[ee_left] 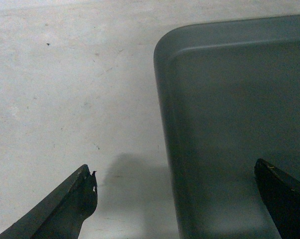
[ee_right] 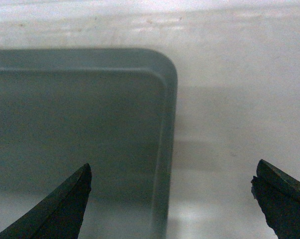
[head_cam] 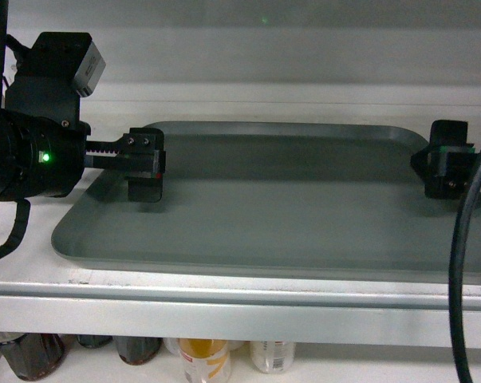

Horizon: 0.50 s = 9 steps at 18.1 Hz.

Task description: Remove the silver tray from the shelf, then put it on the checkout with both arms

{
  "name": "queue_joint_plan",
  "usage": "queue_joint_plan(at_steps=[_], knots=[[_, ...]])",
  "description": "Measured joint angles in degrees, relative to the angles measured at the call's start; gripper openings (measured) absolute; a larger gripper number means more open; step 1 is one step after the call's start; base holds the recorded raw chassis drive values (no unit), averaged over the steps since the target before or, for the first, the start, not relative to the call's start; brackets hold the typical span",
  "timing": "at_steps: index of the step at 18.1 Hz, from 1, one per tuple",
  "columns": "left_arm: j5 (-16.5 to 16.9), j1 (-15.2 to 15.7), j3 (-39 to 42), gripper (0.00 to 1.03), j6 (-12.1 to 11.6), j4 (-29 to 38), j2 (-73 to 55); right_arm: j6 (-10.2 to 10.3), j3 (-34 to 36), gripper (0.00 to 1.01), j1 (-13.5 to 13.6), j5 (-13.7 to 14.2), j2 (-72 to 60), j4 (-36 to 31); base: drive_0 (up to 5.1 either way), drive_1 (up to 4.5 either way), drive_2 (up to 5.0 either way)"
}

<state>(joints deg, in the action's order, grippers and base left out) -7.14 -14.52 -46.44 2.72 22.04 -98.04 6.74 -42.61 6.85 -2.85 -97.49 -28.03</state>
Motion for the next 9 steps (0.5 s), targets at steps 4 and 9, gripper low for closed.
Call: queue_joint_plan(at_steps=[4, 9], knots=[[0.1, 0.0, 0.2, 0.98, -0.1, 1.1, -0.3, 1.1, -1.0, 0.98, 0.6, 2.1, -1.9, 0.7, 0.0, 0.00, 0.0], [0.7, 0.4, 1.2, 0.98, -0.1, 2.0, -0.3, 1.4, -1.7, 0.98, 0.6, 2.6, -3.3, -0.3, 0.0, 0.00, 0.0]])
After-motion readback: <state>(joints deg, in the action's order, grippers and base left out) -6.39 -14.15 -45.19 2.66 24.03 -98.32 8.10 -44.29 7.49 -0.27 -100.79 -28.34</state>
